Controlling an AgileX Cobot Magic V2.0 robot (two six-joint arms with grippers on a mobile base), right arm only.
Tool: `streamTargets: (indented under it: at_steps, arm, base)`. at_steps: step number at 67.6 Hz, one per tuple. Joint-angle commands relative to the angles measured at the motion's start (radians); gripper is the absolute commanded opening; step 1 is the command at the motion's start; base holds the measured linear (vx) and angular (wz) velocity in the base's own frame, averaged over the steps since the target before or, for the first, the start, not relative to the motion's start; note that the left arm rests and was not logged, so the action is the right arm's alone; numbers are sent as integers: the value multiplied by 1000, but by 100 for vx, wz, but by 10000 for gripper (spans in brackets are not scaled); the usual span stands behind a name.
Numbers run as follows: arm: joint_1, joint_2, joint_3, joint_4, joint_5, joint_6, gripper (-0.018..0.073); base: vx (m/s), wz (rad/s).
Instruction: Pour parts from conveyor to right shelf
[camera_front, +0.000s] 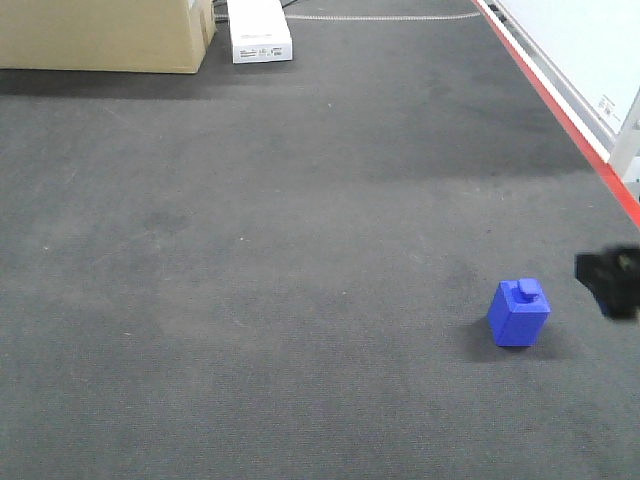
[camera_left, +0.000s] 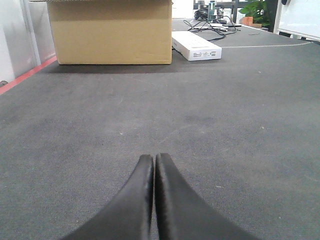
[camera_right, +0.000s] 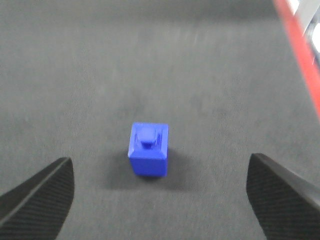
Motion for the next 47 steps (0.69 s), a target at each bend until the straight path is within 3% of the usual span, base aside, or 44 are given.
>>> streamTargets:
  at_steps: [1,27,47]
  arm:
    - [-6,107,-142,3,65,-7,645]
    - [-6,526,-591,26,441,-21,634]
    - [-6,742,-713,47,571,-51,626]
  base:
    - [0,0]
    - [0,0]
    - [0,0]
